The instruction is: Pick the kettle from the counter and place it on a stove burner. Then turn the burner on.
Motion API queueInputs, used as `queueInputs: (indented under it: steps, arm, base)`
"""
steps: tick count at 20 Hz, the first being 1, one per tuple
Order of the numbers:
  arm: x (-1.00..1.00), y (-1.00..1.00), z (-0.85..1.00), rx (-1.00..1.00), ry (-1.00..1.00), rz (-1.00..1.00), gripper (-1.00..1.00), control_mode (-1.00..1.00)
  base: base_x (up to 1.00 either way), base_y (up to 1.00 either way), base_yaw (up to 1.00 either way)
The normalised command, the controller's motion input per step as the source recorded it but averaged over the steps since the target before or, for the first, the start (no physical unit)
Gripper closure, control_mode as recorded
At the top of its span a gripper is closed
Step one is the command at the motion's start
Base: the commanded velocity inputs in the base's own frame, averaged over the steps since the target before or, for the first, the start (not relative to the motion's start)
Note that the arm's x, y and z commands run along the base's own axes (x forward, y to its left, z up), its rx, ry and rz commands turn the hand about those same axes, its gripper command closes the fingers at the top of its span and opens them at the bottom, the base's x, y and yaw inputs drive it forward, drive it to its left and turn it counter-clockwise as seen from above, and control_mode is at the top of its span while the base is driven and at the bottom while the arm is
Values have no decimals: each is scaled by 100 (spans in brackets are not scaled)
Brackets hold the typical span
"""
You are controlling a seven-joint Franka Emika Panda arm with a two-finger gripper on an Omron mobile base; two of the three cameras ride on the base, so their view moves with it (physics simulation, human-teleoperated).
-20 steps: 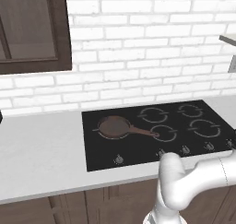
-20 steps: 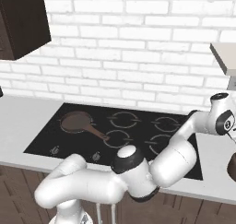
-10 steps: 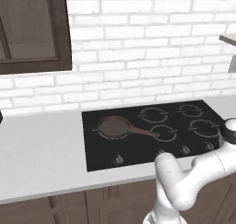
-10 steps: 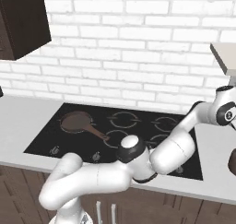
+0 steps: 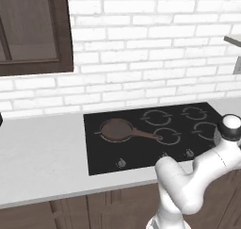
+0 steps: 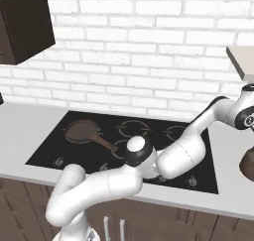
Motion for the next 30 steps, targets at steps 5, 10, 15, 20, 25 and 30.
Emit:
queueInputs:
  steps: [5,10,15,20,25,30]
  arm:
    - [-45,91,29,-2,-46,0,100,-100]
    - [-54,100,3,-10,-43,-2,100,-100]
    - [-62,100,-5,-8,-43,-3,100,-100]
    - [-48,100,-20,-13,-36,-5,100,-100]
    - [-29,100,-39,-27,-17,-2,100,-100]
    - [-6,100,-61,-42,5,0,100,-100]
  base:
    - [0,0,0]
    - [0,0,0]
    - [0,0,0]
    - [0,0,0]
    - [0,0,0]
    - [0,0,0]
